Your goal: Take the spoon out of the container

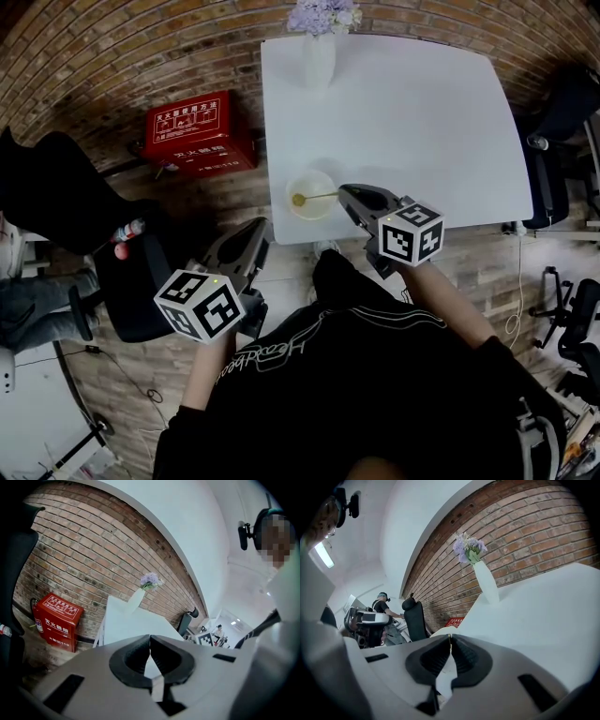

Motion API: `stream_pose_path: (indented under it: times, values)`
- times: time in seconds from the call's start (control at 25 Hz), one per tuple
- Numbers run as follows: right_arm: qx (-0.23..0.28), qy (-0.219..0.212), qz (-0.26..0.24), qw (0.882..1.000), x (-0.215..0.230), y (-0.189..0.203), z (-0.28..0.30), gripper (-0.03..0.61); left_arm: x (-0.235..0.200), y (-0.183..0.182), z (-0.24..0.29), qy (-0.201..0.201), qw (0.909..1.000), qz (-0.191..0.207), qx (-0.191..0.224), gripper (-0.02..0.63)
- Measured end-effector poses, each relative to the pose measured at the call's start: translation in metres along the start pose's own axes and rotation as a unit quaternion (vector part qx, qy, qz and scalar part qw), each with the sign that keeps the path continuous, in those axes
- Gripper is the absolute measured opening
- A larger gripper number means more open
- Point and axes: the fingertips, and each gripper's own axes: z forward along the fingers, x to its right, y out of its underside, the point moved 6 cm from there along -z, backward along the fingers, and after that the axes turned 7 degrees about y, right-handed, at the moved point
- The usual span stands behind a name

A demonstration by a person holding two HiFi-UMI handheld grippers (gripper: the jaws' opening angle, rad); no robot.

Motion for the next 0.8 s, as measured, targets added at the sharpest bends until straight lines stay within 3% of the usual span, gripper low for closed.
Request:
stream_pose_path:
  times: [0.36, 0.8]
  values:
    - [0.015, 0.006, 0.002, 1.0, -0.008, -0.007, -0.004, 0.0, 0.001, 0.002, -0.006, 0.001, 1.0, 0.001, 0.003, 0.005]
    - [0.07, 0.005, -0.021, 0.997, -0.037, -0.029, -0.048, 0.0, 0.016, 0.01, -0.022, 0.014, 0.9996, 0.021, 0.015, 0.005]
